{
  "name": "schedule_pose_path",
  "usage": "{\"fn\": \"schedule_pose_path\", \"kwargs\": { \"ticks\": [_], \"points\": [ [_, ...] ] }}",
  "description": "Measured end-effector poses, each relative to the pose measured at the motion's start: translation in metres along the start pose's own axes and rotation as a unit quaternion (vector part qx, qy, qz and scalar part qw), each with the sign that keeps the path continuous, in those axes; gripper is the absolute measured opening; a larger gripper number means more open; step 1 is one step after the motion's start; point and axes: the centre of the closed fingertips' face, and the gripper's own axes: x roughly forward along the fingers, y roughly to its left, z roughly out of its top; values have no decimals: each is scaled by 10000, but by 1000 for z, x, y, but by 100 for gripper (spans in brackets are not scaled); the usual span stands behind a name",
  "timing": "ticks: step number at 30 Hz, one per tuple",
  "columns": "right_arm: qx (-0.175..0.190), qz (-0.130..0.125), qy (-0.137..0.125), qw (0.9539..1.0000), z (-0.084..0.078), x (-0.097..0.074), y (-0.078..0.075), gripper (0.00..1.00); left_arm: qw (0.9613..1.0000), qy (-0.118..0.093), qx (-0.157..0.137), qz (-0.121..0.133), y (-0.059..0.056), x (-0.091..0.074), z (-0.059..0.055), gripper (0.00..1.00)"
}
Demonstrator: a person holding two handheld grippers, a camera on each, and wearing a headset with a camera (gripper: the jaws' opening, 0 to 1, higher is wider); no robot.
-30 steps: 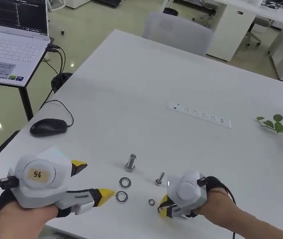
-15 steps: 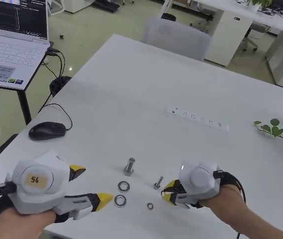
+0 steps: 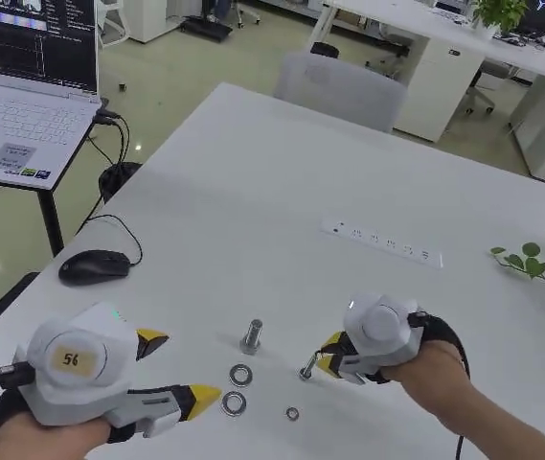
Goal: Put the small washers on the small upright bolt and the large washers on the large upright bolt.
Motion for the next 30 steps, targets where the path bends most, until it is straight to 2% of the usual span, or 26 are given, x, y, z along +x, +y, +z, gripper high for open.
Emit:
{"fn": "schedule_pose_path", "kwargs": {
  "ticks": [30],
  "points": [
    [-37, 161, 266, 9995, -5, 12, 0, 13, 10000, 32, -54, 42, 1, -2, -3, 57]
  ]
}}
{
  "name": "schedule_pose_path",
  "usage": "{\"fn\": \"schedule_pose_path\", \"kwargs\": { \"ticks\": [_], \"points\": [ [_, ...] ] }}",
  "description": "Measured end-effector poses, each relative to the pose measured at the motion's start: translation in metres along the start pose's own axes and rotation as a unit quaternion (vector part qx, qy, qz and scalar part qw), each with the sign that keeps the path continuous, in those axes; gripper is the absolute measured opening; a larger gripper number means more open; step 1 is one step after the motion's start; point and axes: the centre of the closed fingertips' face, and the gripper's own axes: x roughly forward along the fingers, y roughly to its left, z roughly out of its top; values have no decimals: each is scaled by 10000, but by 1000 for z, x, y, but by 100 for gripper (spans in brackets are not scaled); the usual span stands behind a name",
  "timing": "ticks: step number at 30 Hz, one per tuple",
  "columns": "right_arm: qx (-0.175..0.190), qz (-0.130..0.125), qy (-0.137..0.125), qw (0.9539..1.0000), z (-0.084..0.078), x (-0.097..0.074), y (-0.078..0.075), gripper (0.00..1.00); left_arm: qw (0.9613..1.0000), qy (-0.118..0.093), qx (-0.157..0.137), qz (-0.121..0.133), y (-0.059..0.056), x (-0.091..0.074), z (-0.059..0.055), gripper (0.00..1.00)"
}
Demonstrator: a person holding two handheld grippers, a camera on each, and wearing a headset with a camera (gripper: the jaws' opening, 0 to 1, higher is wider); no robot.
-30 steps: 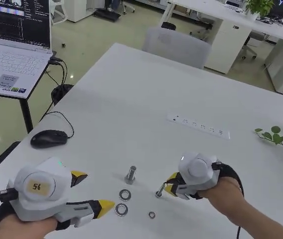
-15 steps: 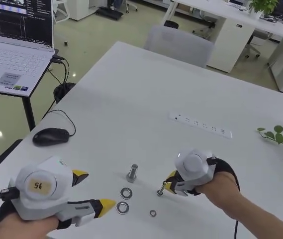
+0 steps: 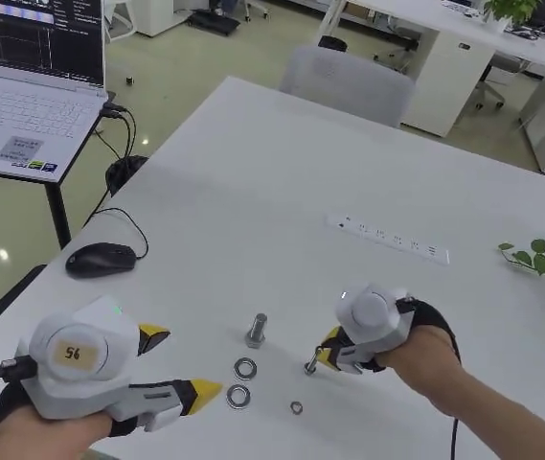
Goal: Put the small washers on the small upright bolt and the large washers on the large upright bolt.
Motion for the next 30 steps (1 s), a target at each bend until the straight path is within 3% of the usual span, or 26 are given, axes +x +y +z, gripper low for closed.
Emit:
{"fn": "schedule_pose_path", "kwargs": {
  "ticks": [18, 30],
  "points": [
    [-40, 66, 153, 9999, -2, 6, 1, 13, 10000, 13, -2, 11, 1, 0, -1, 57],
    [-14, 173, 459, 9988, -13, 26, 3, 14, 10000, 24, -10, 28, 1, -1, -2, 57]
  ]
}}
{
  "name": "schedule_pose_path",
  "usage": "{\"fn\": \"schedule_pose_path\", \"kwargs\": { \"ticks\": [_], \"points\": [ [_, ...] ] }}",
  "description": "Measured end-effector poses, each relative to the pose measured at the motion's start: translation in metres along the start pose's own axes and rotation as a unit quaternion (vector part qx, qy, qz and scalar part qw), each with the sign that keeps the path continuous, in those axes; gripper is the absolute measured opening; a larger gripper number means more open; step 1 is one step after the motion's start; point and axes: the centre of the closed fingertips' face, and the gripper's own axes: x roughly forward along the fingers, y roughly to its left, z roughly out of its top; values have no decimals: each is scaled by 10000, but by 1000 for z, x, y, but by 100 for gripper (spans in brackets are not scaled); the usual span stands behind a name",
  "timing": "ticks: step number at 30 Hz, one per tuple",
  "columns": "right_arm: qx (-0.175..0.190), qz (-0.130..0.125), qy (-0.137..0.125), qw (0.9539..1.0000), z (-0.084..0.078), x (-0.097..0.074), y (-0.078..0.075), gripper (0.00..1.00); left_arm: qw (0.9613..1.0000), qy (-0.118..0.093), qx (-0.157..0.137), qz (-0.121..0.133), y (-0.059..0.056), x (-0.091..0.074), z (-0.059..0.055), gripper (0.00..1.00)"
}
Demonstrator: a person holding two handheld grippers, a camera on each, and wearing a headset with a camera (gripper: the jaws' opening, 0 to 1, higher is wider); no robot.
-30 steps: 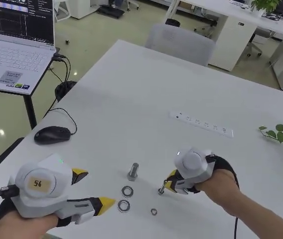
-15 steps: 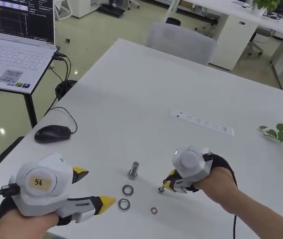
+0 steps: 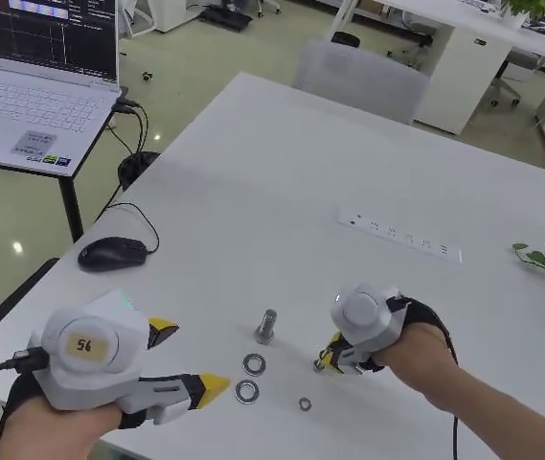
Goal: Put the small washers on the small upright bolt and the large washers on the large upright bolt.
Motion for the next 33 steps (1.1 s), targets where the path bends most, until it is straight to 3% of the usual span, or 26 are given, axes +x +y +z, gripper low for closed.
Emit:
{"fn": "schedule_pose_path", "kwargs": {
  "ticks": [9, 14, 23, 30, 33],
  "points": [
    [147, 61, 94, 9998, -8, 16, 0, 14, 10000, 43, -15, 22, 0, -1, -1, 57],
    [178, 95, 34, 9998, -8, 16, 3, 17, 10000, 50, -30, 39, 3, -1, -1, 57],
    [570, -32, -340, 9978, -10, -3, -3, 19, 10000, 39, -8, -7, 1, 2, 1, 57],
    [704, -162, -474, 9963, -20, -21, 0, 26, 10000, 33, 18, -51, -1, 3, 1, 57],
    [963, -152, -623, 9933, -26, -25, 6, 29, 10000, 28, 37, -67, -2, 3, 1, 57]
  ]
}}
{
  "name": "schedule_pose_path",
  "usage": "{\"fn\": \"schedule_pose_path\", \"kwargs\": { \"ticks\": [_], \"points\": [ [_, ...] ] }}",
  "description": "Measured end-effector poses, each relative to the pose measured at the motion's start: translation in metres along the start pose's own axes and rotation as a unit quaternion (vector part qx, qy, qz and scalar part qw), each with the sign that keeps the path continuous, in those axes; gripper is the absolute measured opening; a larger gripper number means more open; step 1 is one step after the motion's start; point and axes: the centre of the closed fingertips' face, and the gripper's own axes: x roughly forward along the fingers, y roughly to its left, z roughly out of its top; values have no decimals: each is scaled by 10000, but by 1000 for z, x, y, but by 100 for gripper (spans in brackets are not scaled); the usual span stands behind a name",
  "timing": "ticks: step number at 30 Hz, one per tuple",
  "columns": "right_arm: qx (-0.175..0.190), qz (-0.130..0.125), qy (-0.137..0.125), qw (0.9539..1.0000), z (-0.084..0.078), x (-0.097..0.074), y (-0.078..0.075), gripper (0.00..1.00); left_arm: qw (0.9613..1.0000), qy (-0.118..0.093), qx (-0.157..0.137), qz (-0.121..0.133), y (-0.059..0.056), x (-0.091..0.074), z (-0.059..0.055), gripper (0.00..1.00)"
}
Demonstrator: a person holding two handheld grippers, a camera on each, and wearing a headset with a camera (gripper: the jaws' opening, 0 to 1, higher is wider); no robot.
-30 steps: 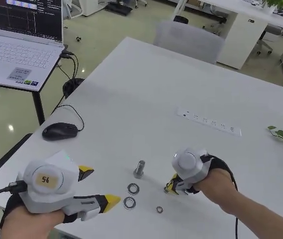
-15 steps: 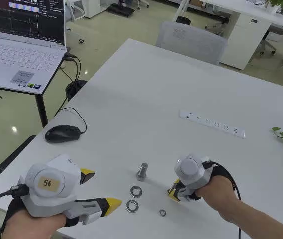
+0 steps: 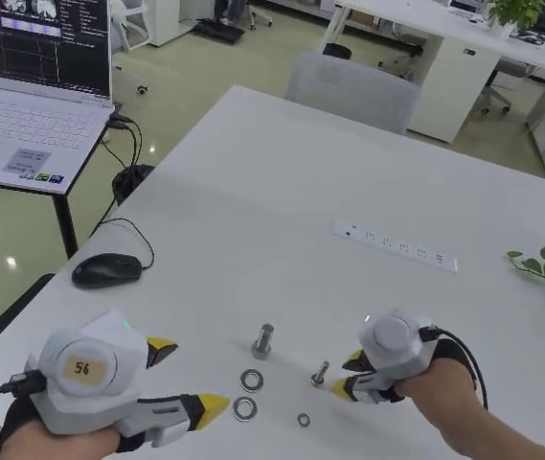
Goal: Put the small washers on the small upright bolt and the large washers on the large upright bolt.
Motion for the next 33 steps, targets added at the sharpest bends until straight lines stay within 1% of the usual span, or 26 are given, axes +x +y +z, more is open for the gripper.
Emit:
{"fn": "schedule_pose_path", "kwargs": {
  "ticks": [4, 7, 10, 12, 14, 19, 22, 26, 28, 30, 32, 33],
  "points": [
    [246, 32, -97, 9996, -10, -3, 11, 31, 10000, -5, 43, -22, -2, 0, 1, 57],
    [452, 78, -134, 9989, -19, -1, 20, 32, 10000, -2, 64, -31, -2, 0, 1, 57],
    [530, 114, -111, 9985, -27, 3, 30, 32, 10000, -5, 68, -40, -3, 1, 1, 57],
    [569, 177, -44, 9982, -33, 7, 36, 33, 9999, 5, 99, -69, -4, 1, 1, 57],
    [551, 214, -38, 9982, -35, 9, 42, 32, 9999, 27, 147, -79, -4, 2, 1, 57],
    [626, 292, -81, 9976, -35, 16, 54, 32, 9999, -22, 122, -40, -2, -1, 3, 57],
    [660, 351, -105, 9971, -31, 20, 60, 32, 9999, 9, 131, -48, -4, -1, 0, 57],
    [572, 366, -84, 9977, -26, 27, 62, 31, 9999, 35, 112, -59, -6, -1, -5, 57],
    [536, 398, -99, 9977, -21, 31, 64, 30, 9999, 30, 89, -64, -8, -1, -5, 57],
    [452, 424, -57, 9981, -19, 35, 64, 29, 9999, 30, 87, -69, -9, -1, -5, 57],
    [343, 388, -76, 9986, -12, 37, 65, 28, 9999, 31, 95, -76, -9, 0, -5, 57],
    [271, 380, -34, 9989, -12, 39, 63, 28, 9999, 27, 95, -76, -9, 0, -4, 57]
  ]
}}
